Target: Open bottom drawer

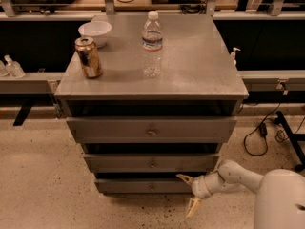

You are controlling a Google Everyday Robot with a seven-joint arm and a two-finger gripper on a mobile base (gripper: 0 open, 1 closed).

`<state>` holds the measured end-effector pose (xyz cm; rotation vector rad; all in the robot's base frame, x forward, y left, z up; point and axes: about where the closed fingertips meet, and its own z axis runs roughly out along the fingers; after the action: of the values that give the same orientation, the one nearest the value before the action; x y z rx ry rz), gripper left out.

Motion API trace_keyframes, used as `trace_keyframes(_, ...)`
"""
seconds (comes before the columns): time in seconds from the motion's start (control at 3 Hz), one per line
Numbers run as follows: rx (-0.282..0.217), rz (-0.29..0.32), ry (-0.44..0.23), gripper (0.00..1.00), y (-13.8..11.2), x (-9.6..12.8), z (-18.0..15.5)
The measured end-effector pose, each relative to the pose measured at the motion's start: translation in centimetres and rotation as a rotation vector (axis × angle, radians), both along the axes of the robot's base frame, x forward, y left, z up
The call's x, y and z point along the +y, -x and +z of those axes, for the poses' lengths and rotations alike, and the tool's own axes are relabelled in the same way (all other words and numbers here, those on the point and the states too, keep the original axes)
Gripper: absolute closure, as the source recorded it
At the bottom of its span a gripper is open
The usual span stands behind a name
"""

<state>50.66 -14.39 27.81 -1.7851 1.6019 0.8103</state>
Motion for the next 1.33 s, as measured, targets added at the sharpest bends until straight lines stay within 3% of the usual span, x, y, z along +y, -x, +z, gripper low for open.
trace_keyframes(0.33, 0.032, 0.026, 0.023, 0.00, -0.7, 0.2, -3.1)
trace_keyframes(0.67, 0.061, -0.023, 0.033, 0.00, -0.5, -0.4, -6.6)
trace_keyframes(1.0, 0.061, -0.023, 0.033, 0.00, -0.5, -0.4, -6.6)
trace_keyframes(1.33, 0.005, -0.023, 0.009, 0.00, -0.8, -0.5, -5.8)
